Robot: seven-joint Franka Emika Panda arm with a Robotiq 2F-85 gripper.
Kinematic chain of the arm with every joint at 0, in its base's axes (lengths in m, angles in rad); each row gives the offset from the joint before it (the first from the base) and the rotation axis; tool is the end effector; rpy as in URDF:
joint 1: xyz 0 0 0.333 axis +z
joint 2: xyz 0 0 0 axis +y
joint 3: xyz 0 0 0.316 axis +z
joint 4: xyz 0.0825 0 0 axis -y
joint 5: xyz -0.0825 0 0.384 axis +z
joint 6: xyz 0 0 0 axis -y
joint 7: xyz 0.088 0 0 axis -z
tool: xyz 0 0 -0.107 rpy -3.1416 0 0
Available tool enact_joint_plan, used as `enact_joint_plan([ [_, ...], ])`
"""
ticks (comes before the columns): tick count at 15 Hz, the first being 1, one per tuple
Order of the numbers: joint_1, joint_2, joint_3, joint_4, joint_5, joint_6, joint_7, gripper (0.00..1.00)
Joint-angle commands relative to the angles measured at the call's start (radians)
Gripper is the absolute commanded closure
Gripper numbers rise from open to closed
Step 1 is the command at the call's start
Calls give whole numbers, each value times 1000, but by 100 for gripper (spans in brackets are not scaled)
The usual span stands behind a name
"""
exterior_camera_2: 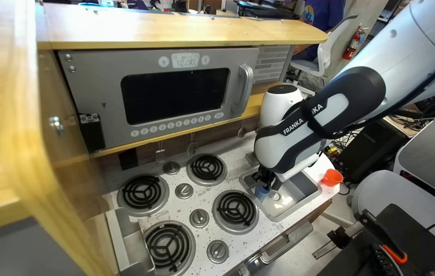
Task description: Take the blue cup out of the sink and put it on the right side of the counter
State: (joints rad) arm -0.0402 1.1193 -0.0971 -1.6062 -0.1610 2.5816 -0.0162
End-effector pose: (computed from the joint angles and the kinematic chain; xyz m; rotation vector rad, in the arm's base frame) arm 0.6187 -0.0810 -0.0375 2.9757 0.1044 -0.2327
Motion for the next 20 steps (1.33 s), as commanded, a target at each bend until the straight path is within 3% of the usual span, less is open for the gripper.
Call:
enact_joint_plan([
  [1,14,-1,5,42,53,29,73,99],
  [6,5,-24,32,11,137,106,137,99],
  [20,16,-46,21,-18,227,86,256,99],
])
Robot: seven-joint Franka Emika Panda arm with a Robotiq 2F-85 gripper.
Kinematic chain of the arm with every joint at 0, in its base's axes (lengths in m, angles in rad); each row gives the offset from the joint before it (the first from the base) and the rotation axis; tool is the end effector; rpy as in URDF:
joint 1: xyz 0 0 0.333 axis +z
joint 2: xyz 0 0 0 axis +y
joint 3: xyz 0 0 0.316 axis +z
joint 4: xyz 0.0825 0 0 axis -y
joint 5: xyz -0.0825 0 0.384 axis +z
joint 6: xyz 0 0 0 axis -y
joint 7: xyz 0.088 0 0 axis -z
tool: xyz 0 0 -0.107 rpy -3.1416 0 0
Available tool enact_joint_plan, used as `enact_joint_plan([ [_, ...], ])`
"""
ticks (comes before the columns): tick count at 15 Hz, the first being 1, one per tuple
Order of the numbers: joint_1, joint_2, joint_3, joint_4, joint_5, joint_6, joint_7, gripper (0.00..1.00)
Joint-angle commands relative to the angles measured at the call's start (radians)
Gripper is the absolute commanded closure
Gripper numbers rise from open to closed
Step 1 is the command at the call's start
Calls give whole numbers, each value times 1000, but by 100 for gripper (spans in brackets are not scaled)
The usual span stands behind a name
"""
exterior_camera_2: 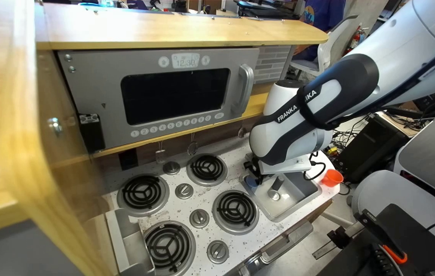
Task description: Take the blue cup out of the sink and put it on the right side of the counter
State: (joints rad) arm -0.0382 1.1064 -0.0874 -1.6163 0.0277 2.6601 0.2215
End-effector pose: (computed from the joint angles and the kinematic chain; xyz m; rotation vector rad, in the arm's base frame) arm 0.6286 -0.0778 -0.0266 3.0295 -0.4986 -0.0847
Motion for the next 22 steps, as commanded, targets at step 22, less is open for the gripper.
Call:
enact_joint_plan([
  [22,-117,-524,22,-424,203,69,-4,99],
])
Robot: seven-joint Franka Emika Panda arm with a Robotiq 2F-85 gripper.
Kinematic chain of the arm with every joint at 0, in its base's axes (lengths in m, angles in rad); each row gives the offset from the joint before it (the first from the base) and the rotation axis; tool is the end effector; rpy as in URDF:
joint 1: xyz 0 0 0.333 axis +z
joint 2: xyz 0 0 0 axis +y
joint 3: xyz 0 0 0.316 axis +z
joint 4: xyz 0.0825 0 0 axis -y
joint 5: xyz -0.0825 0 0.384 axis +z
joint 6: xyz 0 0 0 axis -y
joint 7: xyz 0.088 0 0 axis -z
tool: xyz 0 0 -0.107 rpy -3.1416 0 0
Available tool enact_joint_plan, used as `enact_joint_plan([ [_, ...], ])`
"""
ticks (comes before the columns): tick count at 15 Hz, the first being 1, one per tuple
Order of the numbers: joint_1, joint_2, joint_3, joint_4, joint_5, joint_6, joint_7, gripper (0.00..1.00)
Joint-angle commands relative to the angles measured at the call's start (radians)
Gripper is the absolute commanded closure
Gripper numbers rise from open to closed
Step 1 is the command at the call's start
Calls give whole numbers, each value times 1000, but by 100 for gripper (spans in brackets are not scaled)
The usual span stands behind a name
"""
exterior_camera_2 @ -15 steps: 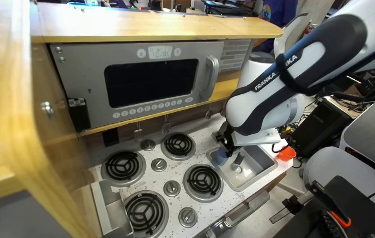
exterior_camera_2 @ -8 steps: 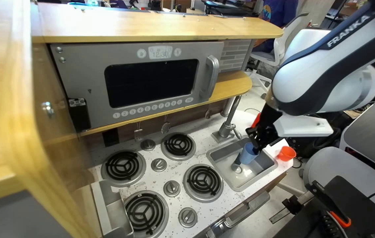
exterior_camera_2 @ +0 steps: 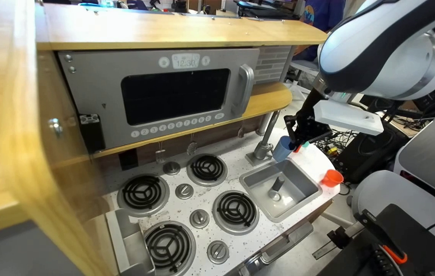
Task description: Take the blue cup out of the sink and put it on the right side of the counter
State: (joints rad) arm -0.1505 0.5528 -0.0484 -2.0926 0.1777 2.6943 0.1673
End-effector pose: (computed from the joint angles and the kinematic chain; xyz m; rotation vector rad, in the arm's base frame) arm 0.5716 -0.1214 0.1579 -2.9834 0.7884 -0.0801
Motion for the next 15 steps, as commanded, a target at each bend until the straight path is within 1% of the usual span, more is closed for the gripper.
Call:
enact_joint_plan([
  [1,3,27,-41,62,53,36,81,99],
  [3,29,25,-102,78,28,36,159,99],
  [6,45,28,-169,102,14,17,256,99],
  [7,70,27,-210,101,-12,14,305,99],
  [8,67,30,-223,102,-7,26,327,99],
  [10,57,28,-228,102,34,50,379,99],
  [15,-30,58,-144,133,222,129,425,99],
])
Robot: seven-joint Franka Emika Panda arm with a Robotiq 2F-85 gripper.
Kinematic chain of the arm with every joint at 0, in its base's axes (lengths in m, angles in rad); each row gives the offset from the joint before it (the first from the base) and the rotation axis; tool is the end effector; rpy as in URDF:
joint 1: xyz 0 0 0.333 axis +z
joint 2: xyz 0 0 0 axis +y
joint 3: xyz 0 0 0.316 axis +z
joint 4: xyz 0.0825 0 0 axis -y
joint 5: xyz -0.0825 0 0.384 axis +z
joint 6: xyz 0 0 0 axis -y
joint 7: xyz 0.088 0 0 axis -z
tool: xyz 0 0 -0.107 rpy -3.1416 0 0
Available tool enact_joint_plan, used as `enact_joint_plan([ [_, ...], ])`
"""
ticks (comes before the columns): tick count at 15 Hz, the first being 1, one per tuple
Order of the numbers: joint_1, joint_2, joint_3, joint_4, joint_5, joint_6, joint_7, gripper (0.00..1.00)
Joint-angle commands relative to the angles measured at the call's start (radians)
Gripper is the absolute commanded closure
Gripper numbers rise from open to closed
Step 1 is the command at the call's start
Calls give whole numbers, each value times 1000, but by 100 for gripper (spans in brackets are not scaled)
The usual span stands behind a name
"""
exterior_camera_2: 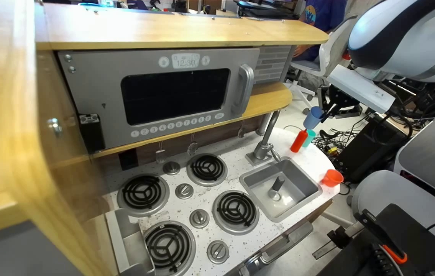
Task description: Take the blue cup out of the sink and put it on the right side of the counter
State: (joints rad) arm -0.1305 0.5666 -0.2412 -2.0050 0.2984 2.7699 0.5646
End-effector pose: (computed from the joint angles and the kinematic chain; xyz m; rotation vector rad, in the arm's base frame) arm 0.5789 -0.2335 0.1990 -2.5885 1.6813 -0.3459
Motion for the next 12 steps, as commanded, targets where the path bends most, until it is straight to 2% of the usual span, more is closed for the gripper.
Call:
enact_joint_plan([
  [1,-62,53,59,54,138,67,37,99],
  [5,-99,96,66,83,241,168,82,99],
  [7,-66,118,4,84,237,211,166,99],
  [12,-110,143,28,107,233,143,248,99],
])
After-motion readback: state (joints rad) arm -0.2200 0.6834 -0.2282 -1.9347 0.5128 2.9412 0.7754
